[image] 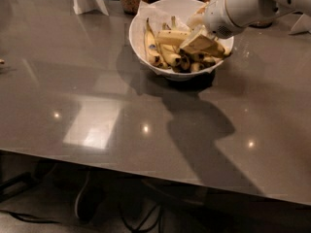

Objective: Pick banana from white bowl

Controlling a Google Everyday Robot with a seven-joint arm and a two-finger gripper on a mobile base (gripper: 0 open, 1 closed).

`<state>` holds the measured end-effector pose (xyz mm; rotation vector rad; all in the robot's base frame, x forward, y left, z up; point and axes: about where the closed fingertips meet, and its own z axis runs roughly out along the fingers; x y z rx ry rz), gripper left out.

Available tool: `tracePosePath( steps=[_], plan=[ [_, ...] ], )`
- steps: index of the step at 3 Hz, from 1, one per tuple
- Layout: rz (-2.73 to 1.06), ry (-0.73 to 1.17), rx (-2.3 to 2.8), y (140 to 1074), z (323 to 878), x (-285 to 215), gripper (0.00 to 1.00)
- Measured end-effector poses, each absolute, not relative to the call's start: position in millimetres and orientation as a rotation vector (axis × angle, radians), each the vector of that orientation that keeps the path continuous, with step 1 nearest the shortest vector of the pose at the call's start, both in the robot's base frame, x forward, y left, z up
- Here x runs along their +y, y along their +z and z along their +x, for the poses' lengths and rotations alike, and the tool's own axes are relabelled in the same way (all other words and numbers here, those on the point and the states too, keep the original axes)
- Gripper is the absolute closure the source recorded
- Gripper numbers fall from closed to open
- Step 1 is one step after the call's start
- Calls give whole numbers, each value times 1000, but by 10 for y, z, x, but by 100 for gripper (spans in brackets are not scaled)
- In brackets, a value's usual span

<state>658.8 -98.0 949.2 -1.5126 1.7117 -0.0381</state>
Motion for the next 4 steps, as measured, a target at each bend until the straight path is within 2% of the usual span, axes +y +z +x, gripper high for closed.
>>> tracePosePath(
  steps=[1,2,3,4],
  plan=[
    [-1513,-42,1729,9452,6591,-1022,55],
    [-1513,-47,1740,9432,6579,-1055,73],
    [-1514,-68,1750,9485,6525,-1111,97],
    [-1498,-82,1744,9651,6434,-1158,100]
  ],
)
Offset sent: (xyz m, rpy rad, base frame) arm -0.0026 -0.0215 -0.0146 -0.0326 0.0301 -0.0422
